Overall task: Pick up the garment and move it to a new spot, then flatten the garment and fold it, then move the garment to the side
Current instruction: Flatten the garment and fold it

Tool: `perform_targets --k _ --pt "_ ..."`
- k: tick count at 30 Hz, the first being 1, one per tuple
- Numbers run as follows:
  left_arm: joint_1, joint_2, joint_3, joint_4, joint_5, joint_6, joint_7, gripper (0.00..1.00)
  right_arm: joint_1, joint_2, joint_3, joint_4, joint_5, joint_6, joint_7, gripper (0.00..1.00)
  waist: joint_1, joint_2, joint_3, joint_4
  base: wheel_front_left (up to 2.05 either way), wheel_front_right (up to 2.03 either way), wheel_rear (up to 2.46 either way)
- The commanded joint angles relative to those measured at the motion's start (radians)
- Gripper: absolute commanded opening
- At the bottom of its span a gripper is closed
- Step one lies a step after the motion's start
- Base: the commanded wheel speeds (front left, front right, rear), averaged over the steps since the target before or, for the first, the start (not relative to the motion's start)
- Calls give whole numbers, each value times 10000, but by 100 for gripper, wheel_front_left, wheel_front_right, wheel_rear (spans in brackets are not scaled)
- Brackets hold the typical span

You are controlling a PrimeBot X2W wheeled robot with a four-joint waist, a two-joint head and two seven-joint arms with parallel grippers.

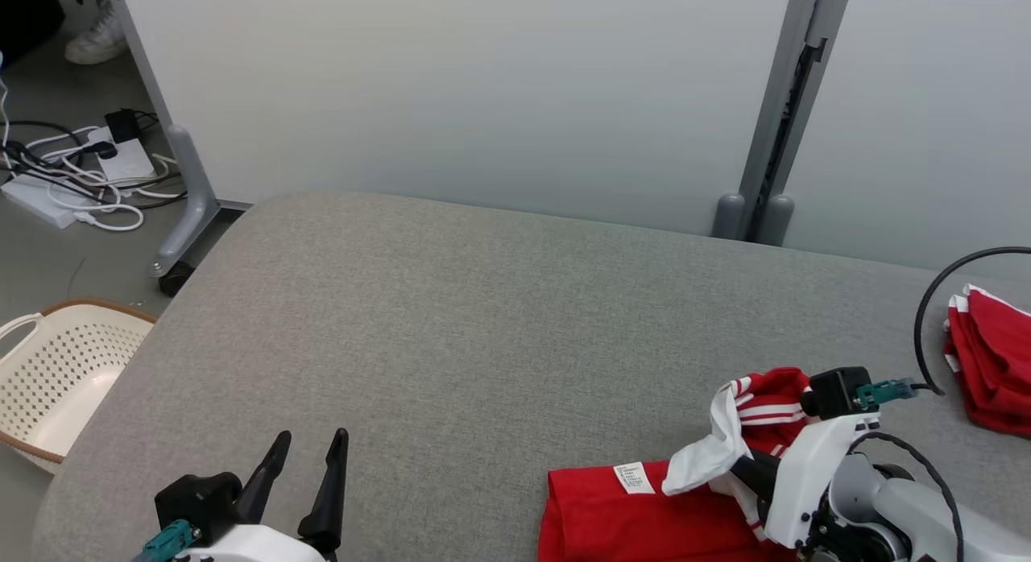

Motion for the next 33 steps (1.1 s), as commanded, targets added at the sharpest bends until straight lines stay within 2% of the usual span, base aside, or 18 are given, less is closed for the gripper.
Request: perform_targets --k 1,9,17,24,26,27,28,33 --pt "15 51 9 30 -6 -27 28 100 -103 165 -111 144 -96 3 13 0 0 0 16 157 0 0 0" --pt "6 49 -21 57 0 -9 25 100 -133 1181 -499 802 -327 3 -13 0 0 0 42 449 0 0 0" --pt "-32 33 -48 100 -40 14 45 100 99 2298 -319 1592 -1108 3 323 0 0 0 54 554 0 0 0" --pt "-37 35 -50 112 -66 26 53 100 153 2911 -409 2128 -1691 3 153 0 0 0 64 476 0 0 0" --pt "-43 36 -51 128 -81 20 57 100 173 3012 -484 2230 -1779 3 115 33 0 0 59 430 0 0 0" --pt "-38 44 -42 132 -83 25 54 100 173 3039 -529 2246 -1828 3 112 76 0 0 51 392 0 0 0" --pt "-30 44 -37 132 -86 37 52 100 169 3037 -596 2243 -1850 3 95 100 0 0 41 350 0 0 0" --pt "68 53 -9 123 -125 60 38 100 76 2855 -945 1743 -1920 3 -53 100 0 0 -34 73 0 0 0"
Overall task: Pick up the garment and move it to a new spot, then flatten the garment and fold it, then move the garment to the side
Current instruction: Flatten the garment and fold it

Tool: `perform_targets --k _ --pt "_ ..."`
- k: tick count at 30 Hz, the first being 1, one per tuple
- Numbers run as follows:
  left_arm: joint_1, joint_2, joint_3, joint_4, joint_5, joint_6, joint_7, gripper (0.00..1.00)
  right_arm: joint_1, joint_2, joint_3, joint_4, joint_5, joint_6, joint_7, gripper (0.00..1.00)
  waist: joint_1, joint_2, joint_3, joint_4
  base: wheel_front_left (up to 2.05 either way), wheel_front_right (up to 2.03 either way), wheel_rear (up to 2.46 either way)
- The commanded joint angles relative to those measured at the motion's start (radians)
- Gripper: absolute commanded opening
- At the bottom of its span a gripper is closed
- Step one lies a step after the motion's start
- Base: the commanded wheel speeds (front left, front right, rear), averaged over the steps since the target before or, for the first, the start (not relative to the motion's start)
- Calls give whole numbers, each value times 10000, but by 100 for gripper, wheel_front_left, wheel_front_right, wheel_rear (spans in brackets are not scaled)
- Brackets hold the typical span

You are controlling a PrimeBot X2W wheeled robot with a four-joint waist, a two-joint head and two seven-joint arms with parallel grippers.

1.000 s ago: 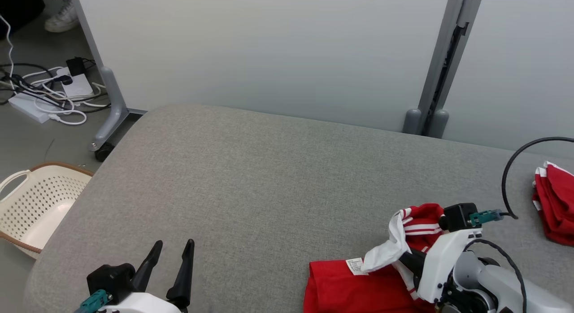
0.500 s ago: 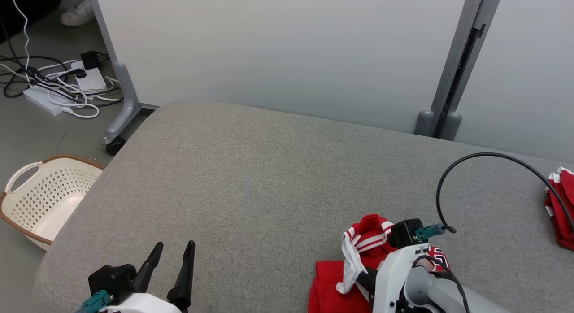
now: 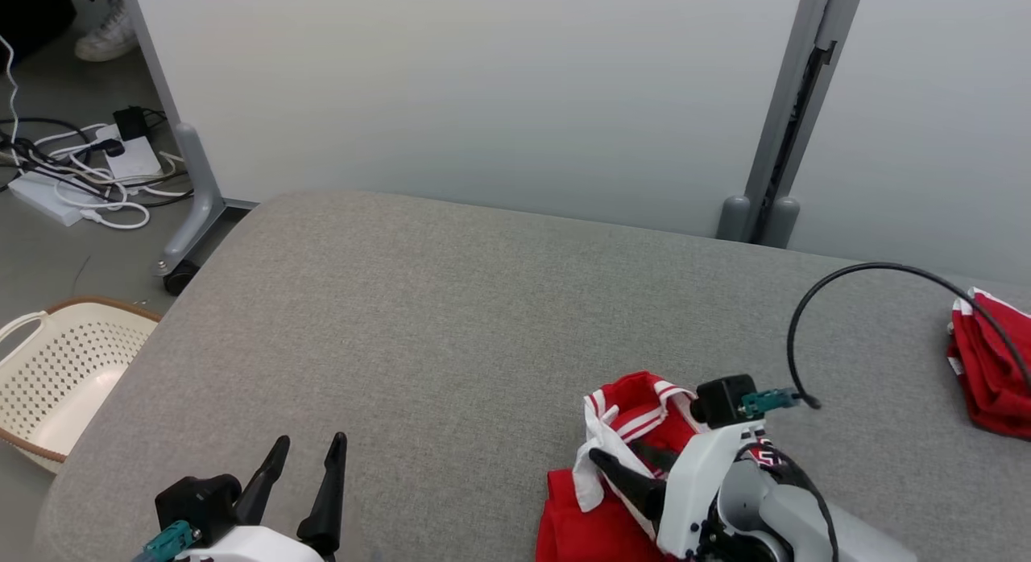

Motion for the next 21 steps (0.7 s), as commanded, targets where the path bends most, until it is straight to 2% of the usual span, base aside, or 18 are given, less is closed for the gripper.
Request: perform_targets --k 1,5,9,12,15,21 --pt "90 74 52 -15 -44 48 -21 100 -17 -244 -185 -282 -61 3 -113 100 0 0 -55 -158 0 0 0" --pt "181 99 94 -54 -46 72 -42 100 136 -685 -735 -1871 477 3 18 100 0 0 -149 -484 0 0 0" --pt "183 110 159 -108 -30 68 -69 100 412 -1717 -1511 -3746 867 3 -1 100 0 0 -245 -792 0 0 0" --pt "264 114 226 -137 -13 60 -71 100 699 -2560 -2360 -4589 674 3 -278 100 0 0 -307 -993 0 0 0" --pt "353 46 259 -166 27 56 -95 100 1254 -3306 -3627 -4810 212 3 -711 100 0 0 -356 -1209 0 0 0" --pt "306 -23 312 -172 81 -5 -117 100 2007 -3384 -4814 -4082 -1012 3 -912 100 0 0 -320 -1354 0 0 0"
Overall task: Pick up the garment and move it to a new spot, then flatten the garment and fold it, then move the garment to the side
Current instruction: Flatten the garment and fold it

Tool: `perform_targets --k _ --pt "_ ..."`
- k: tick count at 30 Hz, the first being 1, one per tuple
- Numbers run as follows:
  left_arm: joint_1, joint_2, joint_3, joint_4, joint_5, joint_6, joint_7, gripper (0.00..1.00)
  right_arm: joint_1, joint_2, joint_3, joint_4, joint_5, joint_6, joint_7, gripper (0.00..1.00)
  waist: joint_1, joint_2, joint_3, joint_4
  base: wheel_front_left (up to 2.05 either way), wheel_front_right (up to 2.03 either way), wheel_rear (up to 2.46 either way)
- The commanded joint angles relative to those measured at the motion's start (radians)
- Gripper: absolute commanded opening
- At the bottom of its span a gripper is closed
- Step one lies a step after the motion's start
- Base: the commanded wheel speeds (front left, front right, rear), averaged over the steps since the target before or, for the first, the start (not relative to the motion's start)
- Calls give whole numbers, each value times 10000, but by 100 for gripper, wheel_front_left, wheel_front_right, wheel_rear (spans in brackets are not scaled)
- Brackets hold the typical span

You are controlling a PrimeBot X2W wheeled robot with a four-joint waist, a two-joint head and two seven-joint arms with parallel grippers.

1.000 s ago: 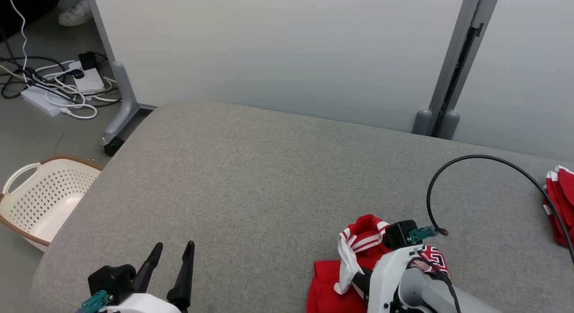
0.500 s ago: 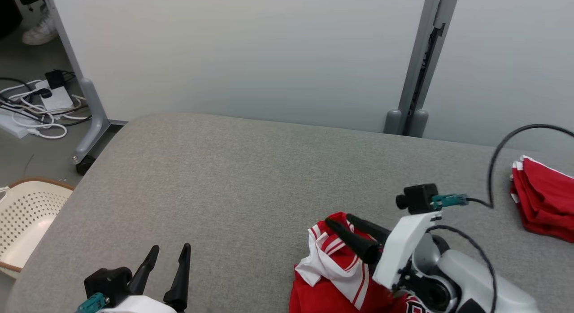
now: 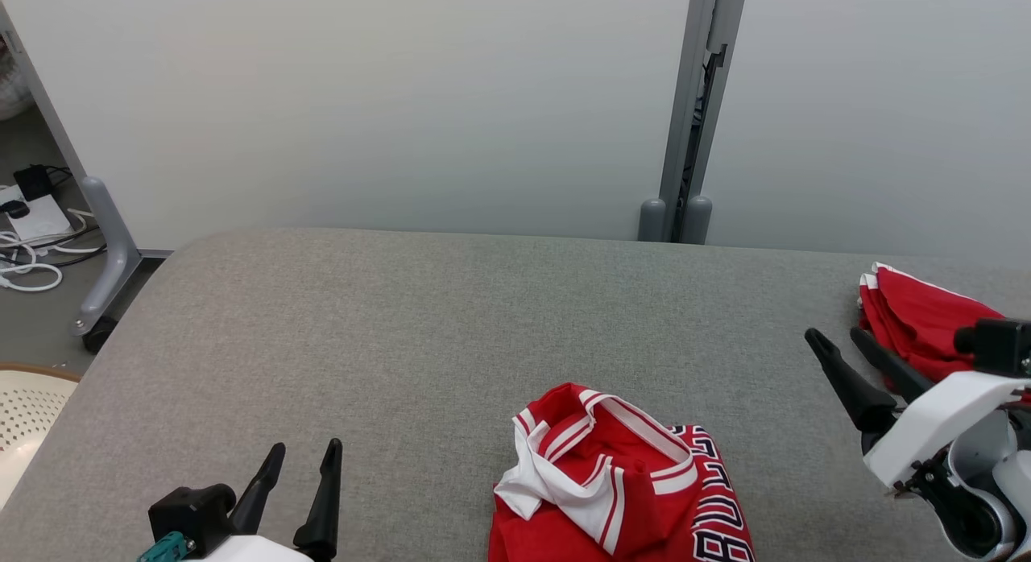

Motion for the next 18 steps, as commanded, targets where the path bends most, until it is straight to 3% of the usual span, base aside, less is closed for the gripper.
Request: perform_targets --k 1,10,11,12,14,18 --pt "-13 15 43 7 69 -56 -44 100 168 111 -126 134 -237 3 6 100 0 0 21 -16 0 0 0" --pt "-125 -48 48 99 117 -149 -52 100 754 1258 -1200 695 -1640 3 623 99 0 0 147 21 0 0 0" --pt "-152 -63 36 109 122 -166 -53 100 809 1417 -1305 836 -1641 3 799 49 0 0 157 45 0 0 0" --pt "-171 -73 20 124 128 -152 -53 100 856 1559 -1409 977 -1660 3 980 41 0 0 164 76 0 0 0" --pt "-224 -97 4 147 140 -149 -45 100 842 1776 -1590 1290 -1792 3 1242 0 0 0 178 169 0 0 0" --pt "-228 -54 27 179 131 -177 -34 100 763 2123 -1760 1897 -2195 3 1567 0 0 0 195 357 0 0 0"
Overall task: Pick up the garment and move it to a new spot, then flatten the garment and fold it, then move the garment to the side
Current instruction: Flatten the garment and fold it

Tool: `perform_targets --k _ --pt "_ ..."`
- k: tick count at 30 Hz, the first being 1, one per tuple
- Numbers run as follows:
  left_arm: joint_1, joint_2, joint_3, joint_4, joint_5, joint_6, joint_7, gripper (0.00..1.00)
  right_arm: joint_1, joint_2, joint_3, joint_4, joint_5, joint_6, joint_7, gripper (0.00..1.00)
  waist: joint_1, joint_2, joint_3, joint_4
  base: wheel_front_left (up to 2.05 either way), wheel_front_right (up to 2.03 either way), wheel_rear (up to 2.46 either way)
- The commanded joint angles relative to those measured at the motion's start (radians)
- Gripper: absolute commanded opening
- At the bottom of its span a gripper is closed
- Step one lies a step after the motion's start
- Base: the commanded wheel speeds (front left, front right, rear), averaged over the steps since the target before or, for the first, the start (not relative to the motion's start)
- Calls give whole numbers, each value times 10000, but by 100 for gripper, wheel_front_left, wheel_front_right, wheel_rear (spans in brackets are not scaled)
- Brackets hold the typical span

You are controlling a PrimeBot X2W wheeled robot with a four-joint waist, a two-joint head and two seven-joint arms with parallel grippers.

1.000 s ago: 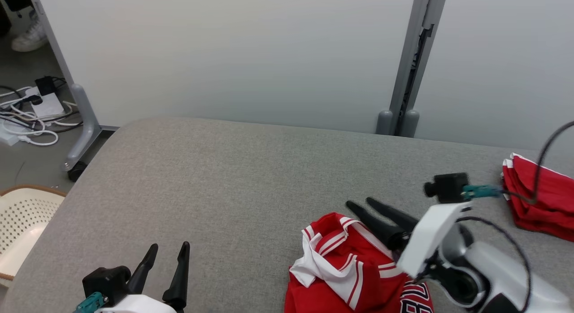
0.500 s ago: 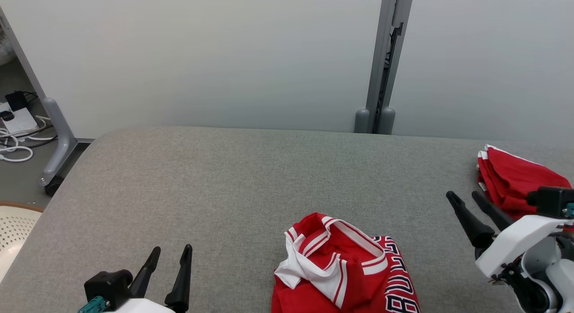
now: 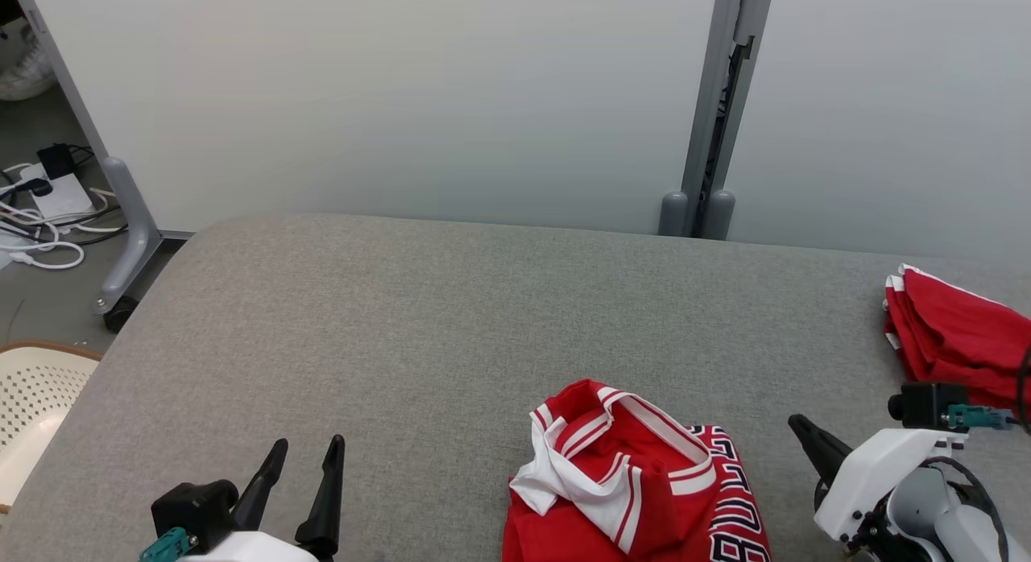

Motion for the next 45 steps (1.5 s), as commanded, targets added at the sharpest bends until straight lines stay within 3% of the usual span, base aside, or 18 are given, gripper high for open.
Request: perform_targets --k 1,6,13,23,37,45 --pt "-96 36 46 21 38 -26 -18 100 -6 57 -34 172 -85 3 133 0 0 -1 6 80 0 0 0" --pt "-112 44 27 60 12 -62 1 100 -18 584 -77 979 -93 3 808 0 0 -1 16 310 0 0 0" --pt "-186 41 -34 88 44 -74 58 100 -16 1215 285 1584 -66 3 909 0 0 -1 62 659 0 0 0" --pt "-219 154 -33 89 27 -7 95 100 113 1880 1516 1108 183 3 576 0 0 -1 34 1106 0 0 0" --pt "-248 187 -66 45 -18 36 149 100 -245 2321 3818 821 1140 3 573 0 0 -1 15 1294 0 0 0" --pt "-204 190 13 67 -59 52 106 100 -639 2056 4549 216 1901 3 -113 0 0 -1 -7 1130 0 0 0"
